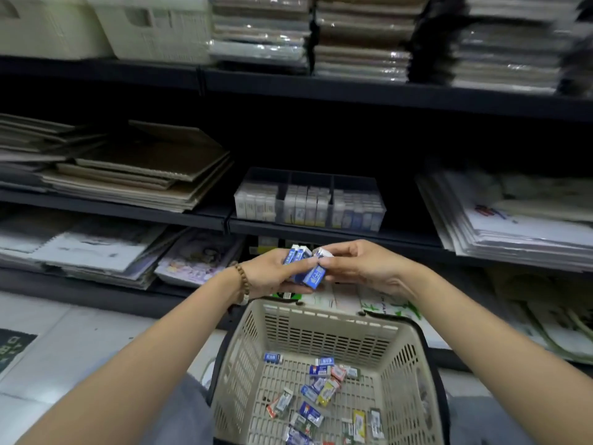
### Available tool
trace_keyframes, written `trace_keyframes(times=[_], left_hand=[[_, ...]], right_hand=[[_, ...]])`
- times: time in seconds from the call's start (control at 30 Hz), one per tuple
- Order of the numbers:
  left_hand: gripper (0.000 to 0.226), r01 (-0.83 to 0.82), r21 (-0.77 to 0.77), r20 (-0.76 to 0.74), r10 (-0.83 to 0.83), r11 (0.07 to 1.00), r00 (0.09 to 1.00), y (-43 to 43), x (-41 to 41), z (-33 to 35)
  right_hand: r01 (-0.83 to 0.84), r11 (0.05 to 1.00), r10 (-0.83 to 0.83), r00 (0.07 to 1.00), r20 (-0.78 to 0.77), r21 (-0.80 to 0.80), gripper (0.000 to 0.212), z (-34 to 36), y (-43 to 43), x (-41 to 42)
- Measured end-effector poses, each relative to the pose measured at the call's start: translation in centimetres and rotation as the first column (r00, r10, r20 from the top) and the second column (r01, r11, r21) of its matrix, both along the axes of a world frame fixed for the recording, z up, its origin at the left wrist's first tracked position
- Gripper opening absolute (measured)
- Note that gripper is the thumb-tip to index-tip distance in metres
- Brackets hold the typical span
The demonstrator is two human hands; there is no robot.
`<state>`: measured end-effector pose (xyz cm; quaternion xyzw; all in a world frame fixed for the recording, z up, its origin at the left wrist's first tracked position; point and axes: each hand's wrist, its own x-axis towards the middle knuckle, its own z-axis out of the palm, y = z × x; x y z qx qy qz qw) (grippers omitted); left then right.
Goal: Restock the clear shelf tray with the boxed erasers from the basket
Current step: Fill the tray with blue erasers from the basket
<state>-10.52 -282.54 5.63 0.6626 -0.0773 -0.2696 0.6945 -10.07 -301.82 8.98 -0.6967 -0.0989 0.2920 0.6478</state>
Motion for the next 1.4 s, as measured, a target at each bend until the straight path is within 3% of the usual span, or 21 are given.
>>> trace_keyframes(times=[0.2,0.3,0.33,0.4,0.47,0.5,0.67,0.8,0.9,1.07,1.17,1.33,1.4], left_hand=[[0.023,-0.069,-0.022,-0.067,0.068,0.997,0.995,-0.1,3.6,0.3],[0.024,-0.227,-0.075,-0.040,0.224,0.971,0.974,1.2,6.3,0.6],[0.024,-0.335,-0.076,-0.002,0.336,0.939,0.942,2.0,7.3,0.7],[0.029,-0.595,-0.035,0.154,0.593,0.803,0.791,4.1,9.5,0.8],[0.038,-0.753,0.044,0.372,0.689,0.657,0.622,6.1,11.5,0.6],[0.042,-0.781,0.079,0.436,0.683,0.620,0.586,6.8,12.3,0.2],[0.045,-0.812,0.257,0.447,0.681,0.524,0.580,7.6,15.0,-1.3],[0.042,-0.796,0.230,0.466,0.654,0.561,0.596,8.0,14.7,-1.4],[0.045,-0.740,0.258,0.477,0.584,0.621,0.656,8.3,13.6,-1.2],[0.034,-0.577,0.083,0.233,0.547,0.813,0.804,6.3,10.5,-0.9],[0.032,-0.480,0.083,0.222,0.454,0.873,0.863,5.2,9.8,-0.8],[0.040,-0.718,0.163,0.450,0.596,0.677,0.665,4.2,13.5,0.5],[0.037,-0.721,0.189,0.405,0.616,0.666,0.676,3.4,15.1,0.0]], right_hand=[[0.034,0.999,-0.031,0.996,-0.089,0.034,0.028,0.5,-0.7,3.1],[0.158,0.987,-0.157,0.987,-0.041,0.035,0.020,0.3,-1.4,5.2],[0.216,0.976,-0.216,0.976,0.004,0.008,0.023,0.1,-1.6,5.9],[0.315,0.948,-0.310,0.946,0.090,-0.039,0.033,-0.5,-2.0,7.3],[0.345,0.935,-0.330,0.931,0.155,-0.086,0.039,-1.3,-2.1,8.2],[0.346,0.932,-0.324,0.929,0.178,-0.110,0.041,-1.6,-2.0,8.5],[0.426,0.901,-0.415,0.902,0.119,-0.082,0.042,-3.0,-1.0,9.9],[0.461,0.887,-0.461,0.887,0.012,-0.007,0.055,-3.5,-0.5,10.6],[0.382,0.923,-0.381,0.924,0.042,-0.046,0.086,-3.7,0.3,10.2],[0.275,0.961,-0.275,0.961,0.039,-0.002,0.126,-3.6,2.1,9.3],[0.363,0.926,-0.364,0.931,-0.008,0.099,0.119,-3.5,1.9,9.1],[0.503,0.827,-0.474,0.864,-0.171,0.251,0.084,-3.3,0.0,9.2],[0.504,0.819,-0.457,0.862,-0.218,0.276,0.069,-2.9,0.2,9.3]])
